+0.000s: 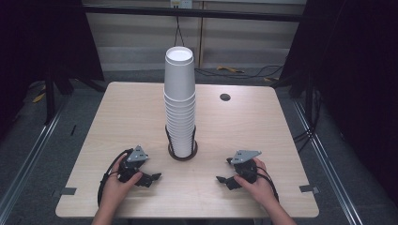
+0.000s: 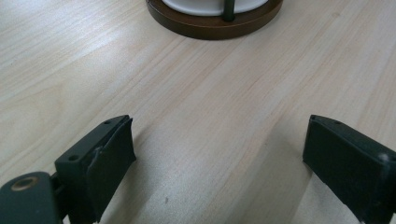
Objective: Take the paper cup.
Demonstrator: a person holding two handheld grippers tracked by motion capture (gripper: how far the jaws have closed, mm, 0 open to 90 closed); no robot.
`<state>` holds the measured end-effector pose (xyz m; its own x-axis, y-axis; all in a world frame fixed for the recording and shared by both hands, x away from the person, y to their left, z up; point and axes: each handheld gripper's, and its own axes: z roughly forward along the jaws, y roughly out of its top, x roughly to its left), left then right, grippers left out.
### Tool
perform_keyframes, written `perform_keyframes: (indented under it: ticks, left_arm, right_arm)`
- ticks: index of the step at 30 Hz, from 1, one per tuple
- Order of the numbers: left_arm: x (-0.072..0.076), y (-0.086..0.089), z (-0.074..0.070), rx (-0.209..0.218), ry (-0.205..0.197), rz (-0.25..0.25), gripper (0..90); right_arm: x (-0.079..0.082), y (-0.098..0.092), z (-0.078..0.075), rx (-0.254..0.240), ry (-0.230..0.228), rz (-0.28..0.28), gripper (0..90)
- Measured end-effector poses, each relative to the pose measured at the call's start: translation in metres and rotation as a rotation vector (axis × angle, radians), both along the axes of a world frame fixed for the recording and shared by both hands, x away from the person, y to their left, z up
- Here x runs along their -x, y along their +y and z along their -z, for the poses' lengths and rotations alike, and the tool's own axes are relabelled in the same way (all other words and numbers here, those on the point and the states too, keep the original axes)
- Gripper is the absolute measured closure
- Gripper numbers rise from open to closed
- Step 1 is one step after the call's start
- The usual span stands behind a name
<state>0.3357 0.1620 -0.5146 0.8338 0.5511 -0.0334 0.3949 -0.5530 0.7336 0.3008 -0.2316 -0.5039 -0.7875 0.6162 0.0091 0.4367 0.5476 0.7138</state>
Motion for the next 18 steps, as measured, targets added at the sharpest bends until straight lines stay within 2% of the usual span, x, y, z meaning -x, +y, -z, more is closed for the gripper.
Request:
perform_keyframes:
  ticks: [10,18]
  left_arm:
    - [0.0002,-0.0001,0.0000,0.000,0.000,-0.004,8.3]
    - [0.0033,0.0016,-0.0010,-0.010,0.012,-0.068,7.1]
  right_arm:
    - [-0.0002,0.0000,0.0000,0.000,0.001,-0.003,16.7]
    - [-0.0017,0.0009,0.0001,0.000,0.000,-0.019,16.6]
